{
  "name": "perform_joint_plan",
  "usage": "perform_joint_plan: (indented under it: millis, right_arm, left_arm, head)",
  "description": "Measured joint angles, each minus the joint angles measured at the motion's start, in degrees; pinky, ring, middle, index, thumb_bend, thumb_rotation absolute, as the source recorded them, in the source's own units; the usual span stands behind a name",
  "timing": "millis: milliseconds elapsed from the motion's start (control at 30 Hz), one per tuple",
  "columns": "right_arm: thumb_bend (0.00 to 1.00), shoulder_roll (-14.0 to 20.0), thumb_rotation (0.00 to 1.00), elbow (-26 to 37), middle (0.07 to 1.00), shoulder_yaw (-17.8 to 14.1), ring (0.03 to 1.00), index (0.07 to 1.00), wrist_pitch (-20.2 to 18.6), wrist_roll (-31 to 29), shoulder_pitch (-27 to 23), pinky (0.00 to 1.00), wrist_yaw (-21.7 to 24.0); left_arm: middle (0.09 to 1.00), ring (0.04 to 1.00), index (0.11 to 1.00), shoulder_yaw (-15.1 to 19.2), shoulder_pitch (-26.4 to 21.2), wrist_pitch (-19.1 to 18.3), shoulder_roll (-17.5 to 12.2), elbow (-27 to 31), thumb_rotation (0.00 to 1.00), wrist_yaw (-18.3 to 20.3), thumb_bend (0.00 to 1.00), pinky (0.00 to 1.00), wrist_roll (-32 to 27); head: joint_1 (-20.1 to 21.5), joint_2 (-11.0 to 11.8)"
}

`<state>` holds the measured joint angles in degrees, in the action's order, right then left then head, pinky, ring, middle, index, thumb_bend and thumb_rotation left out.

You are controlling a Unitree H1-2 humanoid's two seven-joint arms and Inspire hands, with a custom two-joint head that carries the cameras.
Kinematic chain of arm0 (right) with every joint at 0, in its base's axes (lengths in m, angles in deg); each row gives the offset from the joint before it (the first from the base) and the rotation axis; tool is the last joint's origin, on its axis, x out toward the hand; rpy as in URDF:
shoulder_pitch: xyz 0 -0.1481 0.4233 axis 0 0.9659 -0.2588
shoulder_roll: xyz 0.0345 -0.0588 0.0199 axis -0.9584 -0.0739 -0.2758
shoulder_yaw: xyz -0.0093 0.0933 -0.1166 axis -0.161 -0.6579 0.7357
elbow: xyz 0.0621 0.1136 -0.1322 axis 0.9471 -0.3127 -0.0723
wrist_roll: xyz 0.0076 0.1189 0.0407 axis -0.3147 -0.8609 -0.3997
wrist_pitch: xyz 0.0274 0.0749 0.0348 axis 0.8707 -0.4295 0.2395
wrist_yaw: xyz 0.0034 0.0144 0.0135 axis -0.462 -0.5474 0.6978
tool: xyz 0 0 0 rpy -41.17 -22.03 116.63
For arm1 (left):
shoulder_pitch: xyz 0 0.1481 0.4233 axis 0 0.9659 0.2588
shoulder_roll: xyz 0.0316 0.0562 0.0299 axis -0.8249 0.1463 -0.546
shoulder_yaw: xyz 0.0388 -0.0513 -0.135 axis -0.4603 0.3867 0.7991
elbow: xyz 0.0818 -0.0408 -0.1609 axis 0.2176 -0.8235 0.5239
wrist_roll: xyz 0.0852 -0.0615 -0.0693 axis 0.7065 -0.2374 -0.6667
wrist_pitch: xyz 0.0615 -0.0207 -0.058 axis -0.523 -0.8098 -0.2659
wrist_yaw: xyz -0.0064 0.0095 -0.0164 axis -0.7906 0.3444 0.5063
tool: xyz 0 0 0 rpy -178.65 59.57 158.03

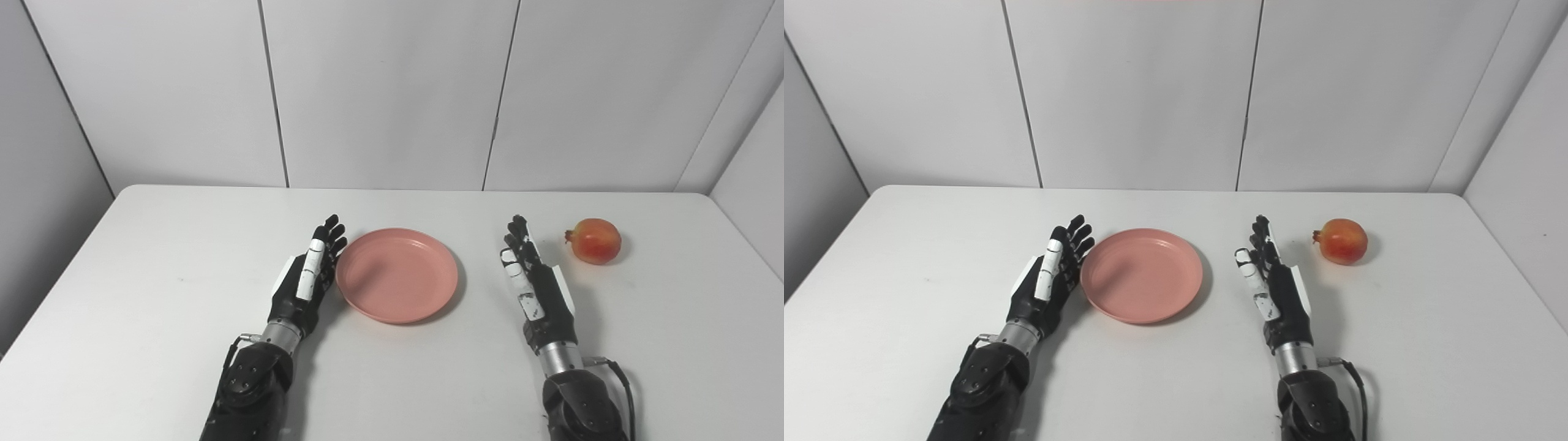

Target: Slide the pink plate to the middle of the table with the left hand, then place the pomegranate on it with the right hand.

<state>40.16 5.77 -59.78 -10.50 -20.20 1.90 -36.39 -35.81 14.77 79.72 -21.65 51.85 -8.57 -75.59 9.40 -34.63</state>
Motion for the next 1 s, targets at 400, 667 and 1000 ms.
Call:
perform_joint_plan:
  millis: [400, 667, 1000]
  right_arm:
    - [0.76, -1.0, 0.83, -0.4, 1.000, 0.2, 1.000, 1.000, 0.0, 0.5, -0.4, 1.00, -1.7]
    - [0.74, -1.0, 0.83, -0.5, 1.000, 0.5, 1.000, 1.000, 0.0, 0.4, -0.4, 1.00, -1.8]
    - [0.72, -0.6, 0.84, -0.5, 1.000, 0.5, 1.000, 1.000, 0.0, -0.4, -0.5, 1.00, -1.6]
  left_arm:
    - [1.000, 1.000, 1.000, 0.5, 0.2, 0.0, -0.4, -0.1, 1.00, 2.1, 0.68, 1.00, -1.2]
    - [0.996, 0.987, 0.994, 0.4, 0.4, 0.0, 0.1, 0.2, 0.99, 2.0, 0.67, 0.98, -1.1]
    - [0.994, 0.984, 0.986, 0.5, 0.4, 1.4, 0.7, -0.1, 0.98, 1.5, 0.65, 0.98, -0.6]
  head:
    - [0.8, -0.5]
    - [0.2, -0.5]
    - [-0.5, -0.4]
